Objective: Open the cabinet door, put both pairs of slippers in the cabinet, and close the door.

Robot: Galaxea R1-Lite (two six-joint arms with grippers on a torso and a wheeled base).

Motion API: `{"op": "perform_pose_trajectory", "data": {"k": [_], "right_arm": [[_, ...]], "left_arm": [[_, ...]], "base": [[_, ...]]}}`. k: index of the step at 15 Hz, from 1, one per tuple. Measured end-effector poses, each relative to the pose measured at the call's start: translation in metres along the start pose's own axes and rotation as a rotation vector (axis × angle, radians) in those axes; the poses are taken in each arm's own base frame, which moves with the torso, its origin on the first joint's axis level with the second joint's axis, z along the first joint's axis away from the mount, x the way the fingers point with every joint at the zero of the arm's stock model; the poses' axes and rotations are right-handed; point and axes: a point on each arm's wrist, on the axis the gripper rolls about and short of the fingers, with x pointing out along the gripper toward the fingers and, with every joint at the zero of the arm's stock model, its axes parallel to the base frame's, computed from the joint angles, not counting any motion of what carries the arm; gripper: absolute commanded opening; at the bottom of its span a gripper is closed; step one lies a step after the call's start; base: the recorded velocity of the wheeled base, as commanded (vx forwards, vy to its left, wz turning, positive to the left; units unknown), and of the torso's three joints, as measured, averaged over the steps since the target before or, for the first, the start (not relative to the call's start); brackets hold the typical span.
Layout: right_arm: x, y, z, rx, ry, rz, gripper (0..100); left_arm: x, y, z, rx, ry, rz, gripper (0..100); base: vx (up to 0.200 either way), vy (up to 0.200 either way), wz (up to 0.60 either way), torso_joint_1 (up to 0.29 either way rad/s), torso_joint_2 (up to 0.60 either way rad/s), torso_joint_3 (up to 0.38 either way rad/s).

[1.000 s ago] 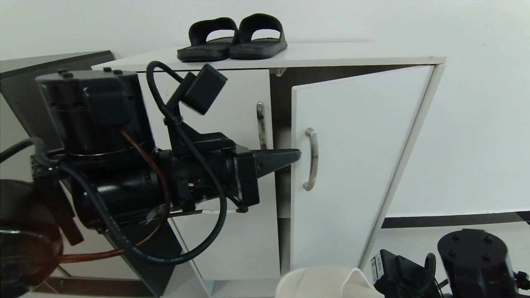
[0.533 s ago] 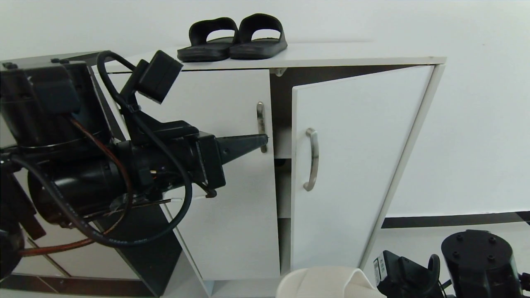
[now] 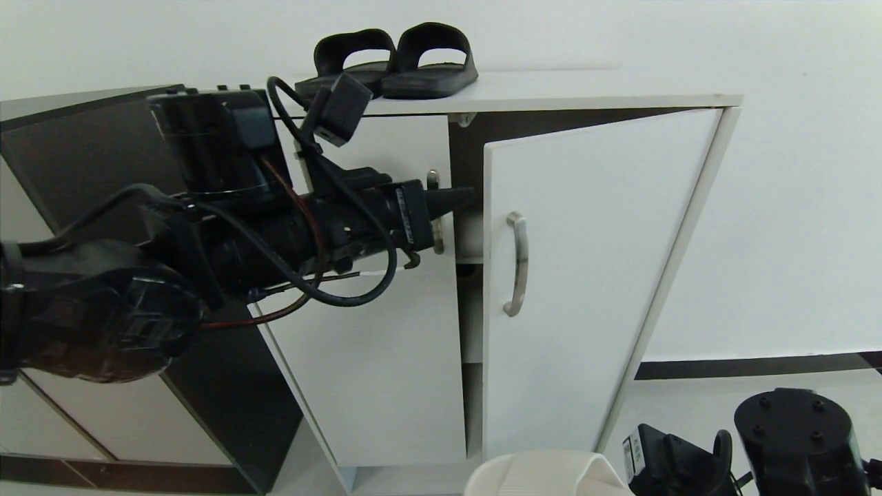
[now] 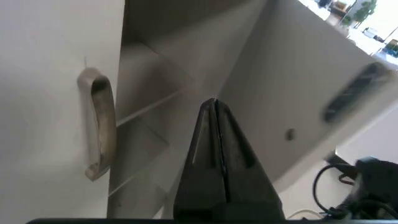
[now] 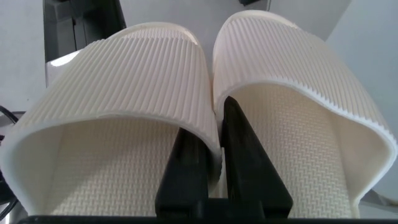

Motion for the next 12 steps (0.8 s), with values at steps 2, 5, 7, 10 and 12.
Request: {"op": "perform_pose_trajectory", "data": {"k": [2,5,7,10,12], "right_arm": [[0.0,0.001,-0.003,0.003,0.01,0.004,0],[0.0,0.007,-0.011,0.004,0.04,0.023,0],[0.0,0.01,-0.013,0.003,0.047,0.032,0],[-0.001,0.016,-0.017,-0.002,0.062,0.057,0],[-0.001,0.019,-0.018,-0.011,0.062,0.069,0]], "left_arm": [[0.008,0.003,-0.006,-0.012,0.019,0.002,0],[0.011,0.001,-0.014,-0.023,0.04,-0.004,0],[0.012,-0.008,-0.021,-0.027,0.063,-0.031,0],[0.016,-0.047,-0.036,-0.024,0.099,-0.15,0],[0.021,-0.066,-0.041,-0.013,0.066,-0.172,0]], "base": [[-0.1,0.0,0.0,-0.001,0.0,0.004],[-0.2,0.0,0.0,0.001,0.0,0.004],[-0.2,0.0,0.0,0.007,0.0,0.0],[-0.2,0.0,0.0,0.004,0.0,0.002],[-0.2,0.0,0.0,0.0,0.0,0.0]]}}
